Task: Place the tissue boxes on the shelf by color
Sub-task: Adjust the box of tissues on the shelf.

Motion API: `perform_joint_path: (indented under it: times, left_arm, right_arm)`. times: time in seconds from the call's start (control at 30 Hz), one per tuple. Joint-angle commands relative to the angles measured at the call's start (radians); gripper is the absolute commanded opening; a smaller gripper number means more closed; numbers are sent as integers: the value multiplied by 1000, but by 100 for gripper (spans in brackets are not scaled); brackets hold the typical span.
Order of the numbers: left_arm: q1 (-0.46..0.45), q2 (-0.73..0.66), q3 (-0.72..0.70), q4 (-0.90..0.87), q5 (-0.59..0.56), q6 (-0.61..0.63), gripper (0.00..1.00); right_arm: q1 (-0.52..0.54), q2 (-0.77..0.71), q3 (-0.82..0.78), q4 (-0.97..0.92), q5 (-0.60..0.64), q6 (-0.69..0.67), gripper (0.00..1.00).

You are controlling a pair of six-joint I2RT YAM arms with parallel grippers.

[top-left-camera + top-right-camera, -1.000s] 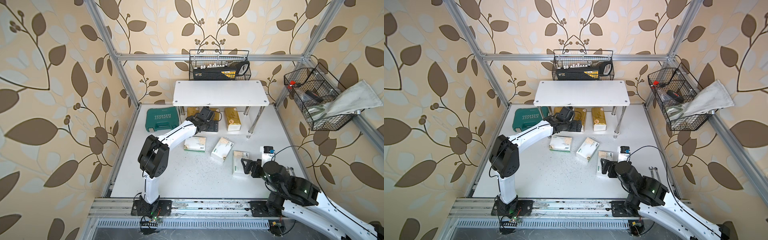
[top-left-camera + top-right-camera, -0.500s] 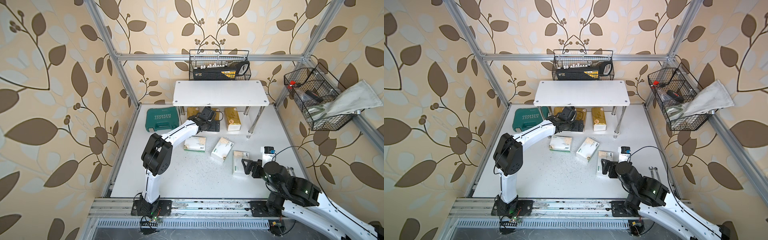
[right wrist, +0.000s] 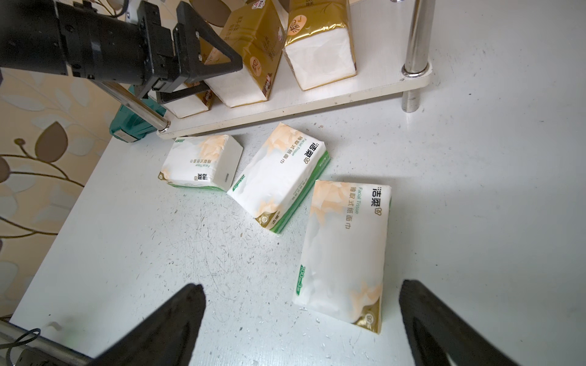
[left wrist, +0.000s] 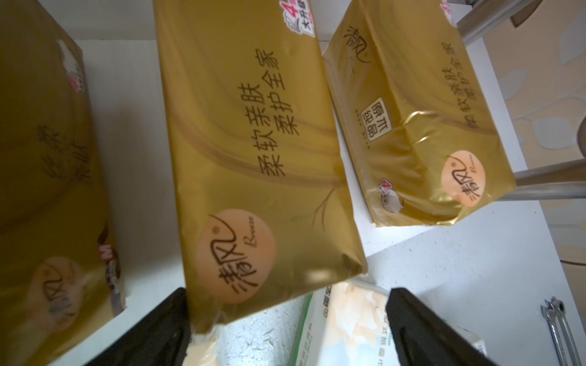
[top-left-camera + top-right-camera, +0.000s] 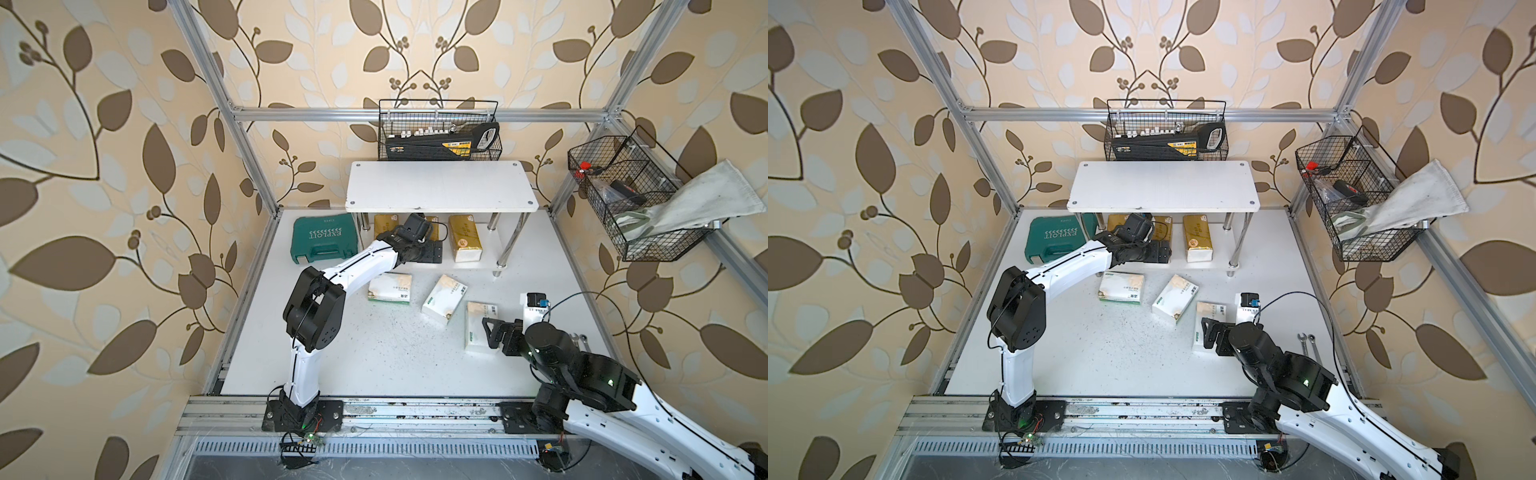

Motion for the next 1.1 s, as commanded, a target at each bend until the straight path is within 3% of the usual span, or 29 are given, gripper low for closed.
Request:
perform_joint_path:
  times: [0.0,0.3,0.6,0.8,1.07]
  left_arm:
    - [-15,-12,9,36,13,-11,99]
    - [-20,-69,-3,-14,-53,-10,99]
    - [-40,-185,-36,-150,-94,3,99]
    - [-126,-290,-143,-194,-91,-10,99]
    - [-275,-494,-403,-196,-170,-167,99]
  right_arm:
    - [-4,8,20,17,10,11,99]
    - [-3,21,22,3,11,17,99]
    - [-3,115,45,-129,31,67,99]
    - [-3,163,25,-134,3,101,99]
    - [-4,178,-42,-100,-37,123,99]
